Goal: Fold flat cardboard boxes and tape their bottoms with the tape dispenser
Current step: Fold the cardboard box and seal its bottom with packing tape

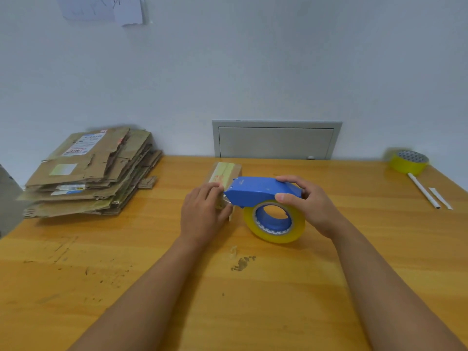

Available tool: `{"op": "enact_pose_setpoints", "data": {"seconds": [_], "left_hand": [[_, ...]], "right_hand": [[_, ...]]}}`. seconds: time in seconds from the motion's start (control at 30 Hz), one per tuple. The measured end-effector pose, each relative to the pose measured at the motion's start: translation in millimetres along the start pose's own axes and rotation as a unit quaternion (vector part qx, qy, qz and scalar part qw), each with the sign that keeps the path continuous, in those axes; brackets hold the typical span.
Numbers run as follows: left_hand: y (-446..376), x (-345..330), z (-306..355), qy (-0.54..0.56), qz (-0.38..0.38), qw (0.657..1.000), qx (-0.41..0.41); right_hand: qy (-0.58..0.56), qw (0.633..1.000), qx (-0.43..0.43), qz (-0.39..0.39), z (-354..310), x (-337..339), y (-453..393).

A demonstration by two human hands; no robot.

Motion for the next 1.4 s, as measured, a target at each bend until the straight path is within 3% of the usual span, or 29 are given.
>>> {"op": "enact_pose_setpoints", "data": {"seconds": [0.53,0.8,1.0,1.2,1.4], "left_hand": [[-1,2,2,0.011,-0.019,1.0,-0.014],[1,7,-3,0.055,-0.103,0.992,-0.042],[0,11,-5,0.106,-0.111,0.988,-0.021],[-10,10,-6,0.173,-0.079,0.978,0.084],[-21,2,-2,0.128,-0.057,0.98,0.142]], "right_hand": [[0.059,0.997,0.008,-0.042,-18,20,8],[0.137,0.988,0.003,-0.078,-41,8,-26],[0.22,0.971,-0.041,-0.083,-24,5,-32],[0.134,0.988,-0.029,0.075,-7,35,-7],[0.097,0.969,-0.003,0.226,-3,28,-2]]}}
Point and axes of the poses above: each hand's wrist, its own y-axis away from the middle knuckle, its own x-axis out of the back of the hand, z = x × y, the point moved 7 cm from there along -y, towards the middle knuckle, and after that the axes turned 10 degrees about -z, right-handed, at the moved point
